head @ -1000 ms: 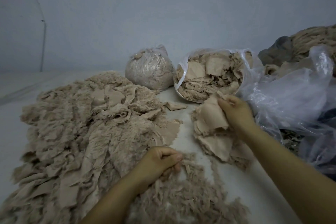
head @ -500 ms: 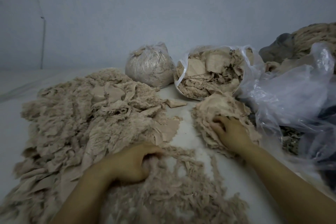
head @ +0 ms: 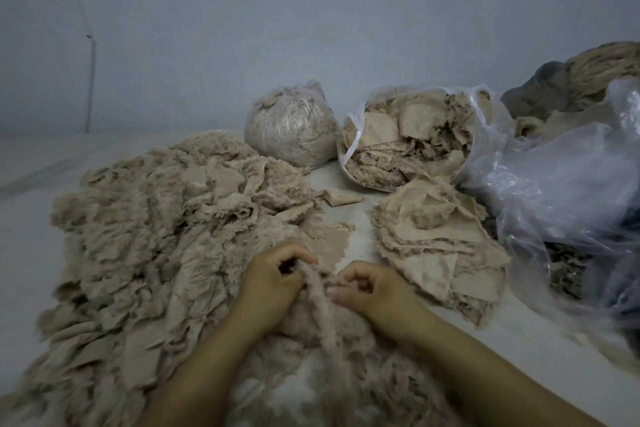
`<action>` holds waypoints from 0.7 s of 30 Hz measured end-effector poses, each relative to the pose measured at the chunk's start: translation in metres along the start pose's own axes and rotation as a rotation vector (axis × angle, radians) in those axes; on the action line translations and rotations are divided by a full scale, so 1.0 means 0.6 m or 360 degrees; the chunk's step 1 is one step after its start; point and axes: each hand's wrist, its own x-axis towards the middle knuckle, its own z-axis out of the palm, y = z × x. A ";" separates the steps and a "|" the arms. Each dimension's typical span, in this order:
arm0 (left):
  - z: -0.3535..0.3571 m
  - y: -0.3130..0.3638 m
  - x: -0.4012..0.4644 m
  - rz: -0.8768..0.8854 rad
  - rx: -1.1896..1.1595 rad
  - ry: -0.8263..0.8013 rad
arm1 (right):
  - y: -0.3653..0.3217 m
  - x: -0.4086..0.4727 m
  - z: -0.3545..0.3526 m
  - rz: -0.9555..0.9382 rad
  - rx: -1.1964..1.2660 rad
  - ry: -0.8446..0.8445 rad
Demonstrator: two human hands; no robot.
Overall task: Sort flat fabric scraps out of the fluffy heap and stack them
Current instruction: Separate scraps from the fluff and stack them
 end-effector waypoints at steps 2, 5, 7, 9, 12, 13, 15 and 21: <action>-0.007 0.003 0.003 -0.0017 -0.0168 -0.0021 | 0.001 0.002 -0.013 -0.0002 0.0246 0.0211; -0.017 0.019 -0.003 0.0044 -0.0278 -0.0189 | 0.005 0.003 -0.032 0.0008 0.0538 0.0401; -0.029 0.025 -0.008 -0.0033 -0.0210 -0.0485 | 0.012 0.004 -0.038 0.0047 0.0601 0.0492; -0.042 0.029 -0.011 -0.0191 -0.0055 -0.1088 | 0.018 0.006 -0.038 0.0047 0.0583 0.0561; -0.034 0.036 -0.017 -0.0270 -0.0052 -0.1127 | 0.018 0.007 -0.035 -0.0043 0.0406 0.0667; -0.025 0.035 -0.017 -0.0225 -0.0041 -0.0807 | 0.017 0.006 -0.033 -0.0096 0.0338 0.0678; -0.008 0.032 -0.017 -0.0029 0.0200 -0.0398 | 0.019 0.005 -0.026 -0.0176 0.0289 0.0640; 0.008 -0.009 -0.009 0.0049 0.0622 -0.0442 | 0.013 0.009 -0.030 -0.0203 0.0572 0.0869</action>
